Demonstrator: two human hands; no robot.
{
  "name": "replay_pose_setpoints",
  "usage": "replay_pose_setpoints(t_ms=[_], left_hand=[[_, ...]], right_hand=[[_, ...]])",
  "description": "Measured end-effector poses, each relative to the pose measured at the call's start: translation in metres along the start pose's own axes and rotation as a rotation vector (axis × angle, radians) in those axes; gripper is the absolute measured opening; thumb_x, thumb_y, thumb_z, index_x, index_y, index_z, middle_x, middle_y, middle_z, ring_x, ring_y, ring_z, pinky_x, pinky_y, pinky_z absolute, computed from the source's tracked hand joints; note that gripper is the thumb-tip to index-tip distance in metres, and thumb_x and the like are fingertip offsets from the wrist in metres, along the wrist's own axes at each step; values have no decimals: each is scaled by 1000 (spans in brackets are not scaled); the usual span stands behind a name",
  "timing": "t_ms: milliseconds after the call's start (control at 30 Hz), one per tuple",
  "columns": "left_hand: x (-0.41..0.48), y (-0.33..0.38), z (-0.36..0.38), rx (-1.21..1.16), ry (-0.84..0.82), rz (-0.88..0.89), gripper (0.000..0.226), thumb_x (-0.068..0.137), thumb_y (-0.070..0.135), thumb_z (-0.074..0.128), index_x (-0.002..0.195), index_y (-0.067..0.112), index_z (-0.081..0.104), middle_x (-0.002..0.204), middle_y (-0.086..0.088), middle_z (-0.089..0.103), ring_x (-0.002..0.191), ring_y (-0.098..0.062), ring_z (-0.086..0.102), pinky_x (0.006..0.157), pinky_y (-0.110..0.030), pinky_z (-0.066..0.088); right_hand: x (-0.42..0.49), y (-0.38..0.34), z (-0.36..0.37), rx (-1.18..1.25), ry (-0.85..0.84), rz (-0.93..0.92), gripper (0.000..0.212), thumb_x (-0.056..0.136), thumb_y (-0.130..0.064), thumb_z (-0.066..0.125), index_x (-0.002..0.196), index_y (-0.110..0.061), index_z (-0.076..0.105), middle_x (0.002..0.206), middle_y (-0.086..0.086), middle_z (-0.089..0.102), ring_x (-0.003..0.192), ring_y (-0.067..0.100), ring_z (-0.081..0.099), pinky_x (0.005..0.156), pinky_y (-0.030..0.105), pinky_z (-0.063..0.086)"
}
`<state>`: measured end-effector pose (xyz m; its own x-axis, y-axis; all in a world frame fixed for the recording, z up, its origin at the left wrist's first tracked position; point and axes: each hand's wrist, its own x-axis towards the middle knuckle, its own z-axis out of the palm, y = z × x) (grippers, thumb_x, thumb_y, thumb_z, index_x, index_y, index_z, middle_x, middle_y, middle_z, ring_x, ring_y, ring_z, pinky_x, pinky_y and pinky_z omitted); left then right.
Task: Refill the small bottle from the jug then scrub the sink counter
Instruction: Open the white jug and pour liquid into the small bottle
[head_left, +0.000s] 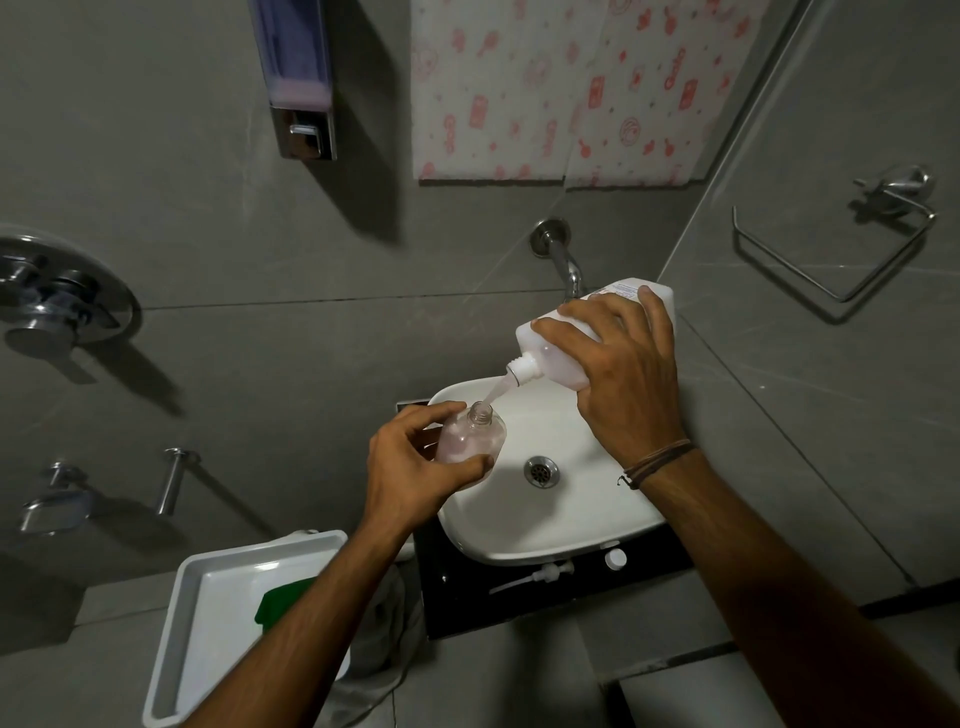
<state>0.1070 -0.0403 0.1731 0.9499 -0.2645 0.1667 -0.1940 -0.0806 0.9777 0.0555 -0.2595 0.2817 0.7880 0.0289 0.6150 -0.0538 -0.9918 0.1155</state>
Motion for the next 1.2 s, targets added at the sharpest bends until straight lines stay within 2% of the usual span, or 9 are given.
replay_pose_setpoints(t_ms=[200,433,600,667,767,900,967,1067,1200], left_hand=[[2,-1,0,-3,2,7,65,45,35,95,109,34,81,106,21,76,92,1,77,72,-12,58],[5,-4,0,33,-18,30,66,53,15,103,113,31,80,112,13,77,95,0,76,75,-14,60],[4,-1,2,13,-18,35,64,48,34,97,109,40,78,109,16,77,95,-1,77,73,-13,60],[4,-2,5,3,-16,33,62,47,36,96,105,46,77,108,18,77,94,-2,77,73,-14,60],[2,-7,13,7,-26,28,61,47,32,98,102,49,77,110,17,78,94,-6,78,72,-19,61],[-10,-17,34,8,-85,10,64,51,17,102,106,37,76,112,12,79,97,-10,79,76,-25,64],[-19,-20,48,0,-121,10,63,53,14,103,106,33,75,112,8,79,97,-11,79,76,-22,63],[-38,-22,77,-13,-183,-6,63,53,11,104,106,31,75,112,6,79,99,-12,78,77,-19,62],[-64,-28,113,-18,-263,-10,63,58,6,102,110,27,74,114,6,78,101,-11,78,80,-18,61]], right_hand=[[1,0,2,-4,-8,-8,55,75,-8,78,126,-25,69,130,7,67,123,36,58,112,64,32],[-3,-2,7,23,-7,25,60,74,-6,77,127,-32,66,129,0,66,122,31,56,114,59,30],[-22,-13,17,83,-61,152,71,68,-9,79,129,-39,61,126,-11,63,115,21,54,108,44,37],[-34,-19,22,175,-86,239,71,66,-13,76,129,-41,58,123,-16,62,109,18,56,100,39,42],[-56,-21,32,479,-95,434,75,58,-17,79,126,-40,59,119,-17,62,106,16,61,90,39,53],[-97,-10,44,831,-86,784,79,47,-26,95,118,-41,63,117,-18,59,105,3,61,86,30,57],[-124,-4,48,936,-77,921,78,45,-31,96,114,-45,63,120,-16,60,108,0,60,87,27,58],[-172,13,53,1010,-30,1117,79,43,-27,96,116,-34,66,121,-8,69,110,15,66,89,39,62],[-232,40,58,946,49,1322,72,49,-8,97,112,-27,69,112,-3,74,104,22,71,82,36,64]])
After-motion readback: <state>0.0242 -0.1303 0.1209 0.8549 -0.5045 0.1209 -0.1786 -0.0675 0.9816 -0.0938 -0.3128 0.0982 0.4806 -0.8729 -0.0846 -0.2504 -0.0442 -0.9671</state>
